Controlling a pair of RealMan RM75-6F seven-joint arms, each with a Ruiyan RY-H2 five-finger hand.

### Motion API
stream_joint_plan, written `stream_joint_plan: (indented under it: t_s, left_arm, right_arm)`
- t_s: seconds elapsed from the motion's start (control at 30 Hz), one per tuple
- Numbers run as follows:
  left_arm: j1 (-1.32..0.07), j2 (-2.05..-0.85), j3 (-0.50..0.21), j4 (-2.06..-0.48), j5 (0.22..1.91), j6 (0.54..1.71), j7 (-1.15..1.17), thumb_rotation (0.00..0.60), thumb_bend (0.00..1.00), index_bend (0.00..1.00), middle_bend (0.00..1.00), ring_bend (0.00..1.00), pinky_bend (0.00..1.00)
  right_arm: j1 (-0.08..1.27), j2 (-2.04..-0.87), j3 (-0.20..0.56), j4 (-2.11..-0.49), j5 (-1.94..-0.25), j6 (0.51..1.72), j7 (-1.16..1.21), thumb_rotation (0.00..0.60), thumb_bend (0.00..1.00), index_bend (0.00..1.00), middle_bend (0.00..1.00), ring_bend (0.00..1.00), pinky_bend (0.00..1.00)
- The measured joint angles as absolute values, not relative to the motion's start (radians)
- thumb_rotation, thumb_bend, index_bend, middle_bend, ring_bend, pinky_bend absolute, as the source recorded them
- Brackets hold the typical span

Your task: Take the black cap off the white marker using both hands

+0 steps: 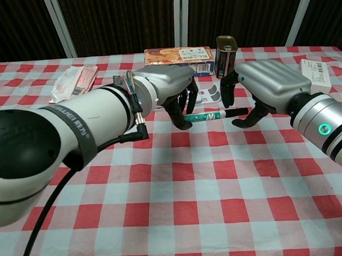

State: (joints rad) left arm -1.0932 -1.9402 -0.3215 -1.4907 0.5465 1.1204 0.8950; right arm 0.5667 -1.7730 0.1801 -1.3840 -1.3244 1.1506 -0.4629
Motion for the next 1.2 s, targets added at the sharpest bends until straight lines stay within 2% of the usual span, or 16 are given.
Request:
stream_joint_plan:
  t_s: [0.53, 0.97, 1.2]
  left_arm:
    - [-1.098, -1.939, -0.309, -1.49, 0.541, 1.124, 0.892, 0.6, 0.41, 0.59, 0.6, 1.0, 0.98]
    - [-1.093, -1.928, -0.306, -1.507, 0.548, 1.128, 0.876, 0.6, 0.41, 0.59, 0.6, 1.0, 0.98]
    - [-1.09, -1.919, -0.307, -1.516, 0.555, 1.127, 0.865, 0.6, 0.41, 0.59, 0.6, 1.0, 0.98]
  right_arm:
    - [0.573, -1.775, 0.175, -1.38, -1.318, 1.156, -0.456, 0.6, 0.15, 0.6, 0.56, 0.27, 0.23]
    - [0.578, -1.779, 0.173, -1.372, -1.315, 1.154, -0.444, 0.6, 0.14, 0.6, 0.57, 0.27, 0.23]
    - [0.577, -1.778, 0.172, -1.369, -1.315, 1.161, -0.439, 0.6, 0.19, 0.67, 0.63, 0.32, 0.26]
